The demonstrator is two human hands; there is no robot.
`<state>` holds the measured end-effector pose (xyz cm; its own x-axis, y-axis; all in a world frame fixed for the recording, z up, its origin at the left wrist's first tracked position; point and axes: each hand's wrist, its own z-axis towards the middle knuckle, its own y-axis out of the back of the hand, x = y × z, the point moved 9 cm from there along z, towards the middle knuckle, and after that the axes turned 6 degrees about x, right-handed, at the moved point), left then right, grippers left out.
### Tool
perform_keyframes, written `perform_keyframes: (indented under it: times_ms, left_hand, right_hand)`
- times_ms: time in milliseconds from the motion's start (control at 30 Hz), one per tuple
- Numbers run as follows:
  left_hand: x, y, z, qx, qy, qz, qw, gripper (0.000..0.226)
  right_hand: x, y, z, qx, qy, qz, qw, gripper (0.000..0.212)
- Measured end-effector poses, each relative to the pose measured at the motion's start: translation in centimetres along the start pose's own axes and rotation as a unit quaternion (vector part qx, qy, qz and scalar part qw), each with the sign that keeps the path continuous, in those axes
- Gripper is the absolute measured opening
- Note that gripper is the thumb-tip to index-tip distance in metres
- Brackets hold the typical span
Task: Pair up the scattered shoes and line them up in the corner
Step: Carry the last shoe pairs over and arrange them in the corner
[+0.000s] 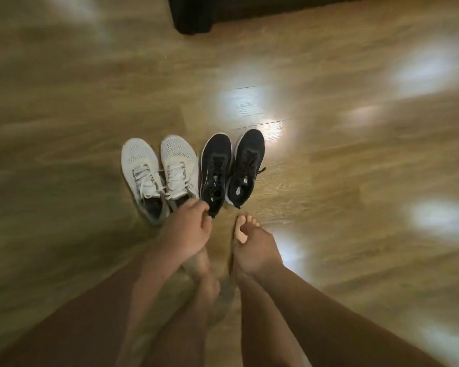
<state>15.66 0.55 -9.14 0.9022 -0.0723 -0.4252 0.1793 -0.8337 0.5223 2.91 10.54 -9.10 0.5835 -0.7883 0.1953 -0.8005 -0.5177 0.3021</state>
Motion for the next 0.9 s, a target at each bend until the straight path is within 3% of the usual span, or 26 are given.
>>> perform_keyframes:
  times_ms: [167, 300, 433, 567, 700, 900]
  left_hand:
    - [2.9, -5.7, 8.6, 0.016, 0.018, -0.039, 0.999, 0.042]
    - [4.3, -8.9, 12.8, 0.042, 0.052, -0.059, 0.996, 0.047]
    - [4.3, -9.4, 13.9, 0.0, 0.052, -0.063, 0.997, 0.036]
    - [4.7, -9.7, 13.6, -0.019, 0.06, -0.087, 0.994, 0.037]
    - [4.9, -9.5, 14.0, -0.033, 0.027, -0.11, 0.993, 0.031]
    - [4.8, -9.3, 15.2, -0.047, -0.006, -0.094, 0.994, 0.028]
  right_hand:
    - [0.4, 0.7, 12.1, -0.045, 0.022, -0.031, 0.998, 0.032]
    - [1.4, 2.6, 18.5, -0.112, 0.052, -0.045, 0.991, 0.029]
    - [-0.6, -0.2, 20.9, -0.032, 0.005, -0.031, 0.999, 0.043]
    - [-1.5, -2.1, 20.2, 0.022, 0.011, -0.027, 0.999, 0.049]
    - [-0.9, -2.1, 21.4, 0.006, 0.013, -0.051, 0.999, 0.055]
    - [-0.2, -2.3, 23.4, -0.026, 0.022, -0.084, 0.996, 0.04]
